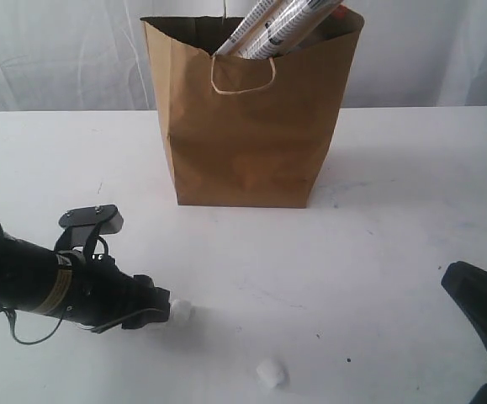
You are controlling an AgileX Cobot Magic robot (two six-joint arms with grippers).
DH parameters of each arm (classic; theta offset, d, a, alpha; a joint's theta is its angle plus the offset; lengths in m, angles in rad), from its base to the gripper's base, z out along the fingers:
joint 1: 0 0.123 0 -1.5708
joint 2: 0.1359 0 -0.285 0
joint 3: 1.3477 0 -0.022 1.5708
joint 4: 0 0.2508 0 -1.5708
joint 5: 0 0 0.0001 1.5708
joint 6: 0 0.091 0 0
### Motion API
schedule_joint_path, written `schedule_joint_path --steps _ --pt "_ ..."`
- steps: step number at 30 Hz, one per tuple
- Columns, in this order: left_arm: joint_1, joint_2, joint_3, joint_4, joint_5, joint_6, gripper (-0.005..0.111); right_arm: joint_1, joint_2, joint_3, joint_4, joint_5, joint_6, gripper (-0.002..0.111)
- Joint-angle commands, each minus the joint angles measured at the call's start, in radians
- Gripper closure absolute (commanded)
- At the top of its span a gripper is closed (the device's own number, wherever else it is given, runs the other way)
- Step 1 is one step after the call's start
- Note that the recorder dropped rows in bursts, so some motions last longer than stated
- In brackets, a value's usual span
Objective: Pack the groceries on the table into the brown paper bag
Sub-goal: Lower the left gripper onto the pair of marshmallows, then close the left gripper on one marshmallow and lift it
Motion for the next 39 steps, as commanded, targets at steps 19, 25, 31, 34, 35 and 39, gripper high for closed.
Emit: schedule_joint_path --steps 19,25,31,34,35,39 --pt "-0.005 0.086 -0.024 0.037 -0.079 -0.005 0.071 -0.005 -0.007 0.006 0.000 -0.004 0.002 0.108" --pt "-0.003 0.086 -0.024 0.037 -0.095 -0.005 0.093 -0.005 -0.007 0.006 0.000 -0.004 0.002 0.108" --pt "-0.003 0.050 -0.024 0.037 -0.070 -0.005 0.105 -0.005 -0.007 0.006 0.000 -0.004 0.002 0.108" --pt "0.013 0.001 -0.024 0.037 -0.061 -0.005 0.105 -0.005 -0.007 0.006 0.000 -0.004 0.002 0.108" --pt "0.027 -0.020 -0.024 0.037 -0.060 -0.005 0.105 -0.005 -0.007 0.006 0.000 -0.004 0.002 0.108" --pt "0.099 -0.119 -0.030 0.037 -0.064 -0.005 0.105 -0.005 -0.007 0.006 0.000 -0.004 0.002 0.108"
